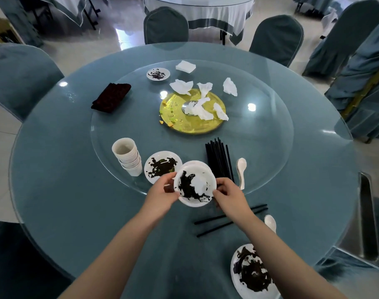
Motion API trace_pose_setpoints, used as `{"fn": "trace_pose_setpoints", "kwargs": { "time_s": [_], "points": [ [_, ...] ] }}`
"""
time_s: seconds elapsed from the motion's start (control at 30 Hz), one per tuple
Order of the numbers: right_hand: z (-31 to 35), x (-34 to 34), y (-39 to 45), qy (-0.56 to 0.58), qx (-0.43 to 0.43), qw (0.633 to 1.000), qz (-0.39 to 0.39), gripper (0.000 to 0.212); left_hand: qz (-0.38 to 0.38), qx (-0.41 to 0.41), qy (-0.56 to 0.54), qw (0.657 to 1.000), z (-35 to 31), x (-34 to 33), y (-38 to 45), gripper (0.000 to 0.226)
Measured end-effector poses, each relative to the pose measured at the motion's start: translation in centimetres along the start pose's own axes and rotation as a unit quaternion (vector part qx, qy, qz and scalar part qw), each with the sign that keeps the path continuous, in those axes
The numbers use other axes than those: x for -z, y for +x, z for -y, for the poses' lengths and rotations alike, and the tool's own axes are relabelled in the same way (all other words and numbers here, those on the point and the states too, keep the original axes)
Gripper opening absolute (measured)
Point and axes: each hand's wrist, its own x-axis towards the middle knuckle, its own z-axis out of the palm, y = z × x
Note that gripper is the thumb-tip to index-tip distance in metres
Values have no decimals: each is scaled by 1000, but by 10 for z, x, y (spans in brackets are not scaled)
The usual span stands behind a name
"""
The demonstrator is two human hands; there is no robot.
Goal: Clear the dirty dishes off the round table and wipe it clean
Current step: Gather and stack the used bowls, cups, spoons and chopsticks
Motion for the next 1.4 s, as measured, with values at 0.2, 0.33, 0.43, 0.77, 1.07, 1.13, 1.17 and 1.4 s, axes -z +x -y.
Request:
{"fn": "trace_pose_setpoints", "kwargs": {
  "time_s": [0.2, 0.33, 0.43, 0.77, 1.07, 1.13, 1.17, 1.4],
  "points": [
    [7, -6, 34, -56, 15, 997, -50, 19, -12, -68, 182, 981, -4, -6, 40, 58],
    [6, -14, 43, -160, 48, 985, -32, 21, 2, -66, 311, 948, 5, -11, 50, 70],
    [-4, -19, 45, -226, 45, 973, -10, 32, 25, -54, 387, 920, 12, -14, 49, 72],
    [-27, -2, 35, -256, 35, 966, 32, 69, 15, -69, 402, 913, 19, -9, 46, 72],
    [-102, 53, -45, -296, -18, 954, -49, 49, -5, -191, 399, 897, 65, -13, -3, 35],
    [-127, 65, -64, -324, -45, 943, -61, 48, 40, -177, 431, 884, 79, -19, -12, 34],
    [-137, 70, -73, -331, -63, 939, -65, 46, 63, -168, 447, 876, 85, -23, -17, 36],
    [-173, 85, -120, -342, -147, 926, -59, 28, 123, -70, 542, 828, 117, -39, -35, 61]
  ]
}}
